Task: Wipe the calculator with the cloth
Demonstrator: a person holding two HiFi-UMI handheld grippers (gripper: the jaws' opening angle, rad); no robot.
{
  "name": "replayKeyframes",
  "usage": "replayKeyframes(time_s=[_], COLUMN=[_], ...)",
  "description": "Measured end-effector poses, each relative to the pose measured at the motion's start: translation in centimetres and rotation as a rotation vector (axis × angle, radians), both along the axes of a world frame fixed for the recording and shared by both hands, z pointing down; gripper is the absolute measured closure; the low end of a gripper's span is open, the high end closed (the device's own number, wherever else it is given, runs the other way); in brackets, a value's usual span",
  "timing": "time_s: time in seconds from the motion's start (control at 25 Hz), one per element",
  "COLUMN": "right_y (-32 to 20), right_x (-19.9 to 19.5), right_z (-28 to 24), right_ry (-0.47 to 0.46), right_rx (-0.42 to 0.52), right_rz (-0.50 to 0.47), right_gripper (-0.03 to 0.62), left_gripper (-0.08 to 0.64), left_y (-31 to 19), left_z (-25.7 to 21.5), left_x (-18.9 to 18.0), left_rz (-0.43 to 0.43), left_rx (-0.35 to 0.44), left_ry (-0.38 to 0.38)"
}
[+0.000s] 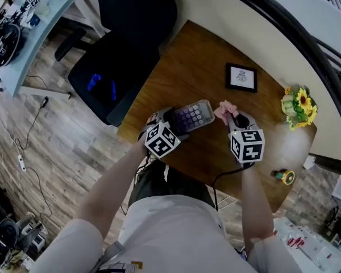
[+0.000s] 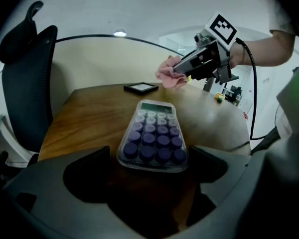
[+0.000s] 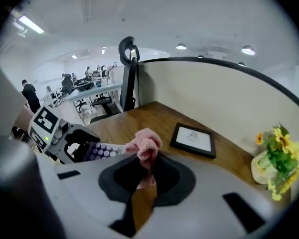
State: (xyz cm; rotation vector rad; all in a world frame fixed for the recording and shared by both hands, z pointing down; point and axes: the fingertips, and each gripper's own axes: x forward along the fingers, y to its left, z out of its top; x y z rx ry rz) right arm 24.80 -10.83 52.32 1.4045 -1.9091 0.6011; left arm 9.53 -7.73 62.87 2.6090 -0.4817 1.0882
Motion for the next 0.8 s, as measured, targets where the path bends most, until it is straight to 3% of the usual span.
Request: replayKeyframes(time_s=[0.2, 0.44, 0.64, 0.8], right_y=[-1.2, -1.8, -1.8, -0.9], right_x=[-0.1, -0.8, -1.4, -2.0], right_z=[-6.1, -14.5, -22.0, -28.5], right_ry=[-0.115, -0.167, -0.199, -0.226], right_rx=[0.139, 0.31, 0.46, 0.583], right_rz=[0.028, 0.001, -0.035, -0.058], right_gripper=[0.545, 0.545, 0.545, 0.545], left_gripper=[0.074, 0.075, 0.09, 0.201], left_y=[-0.7, -2.7, -5.6, -7.2], left_z=[-1.8, -8.9, -17.1, -23.8], left_x=[-1.6, -2.6, -3.4, -5.1], left_rz=[-0.067, -0.18, -0.252, -0.318], left_rx=[-0.014, -0.007, 0.104, 0.227], left_ry=[-0.004, 0.118, 0.236, 0.312])
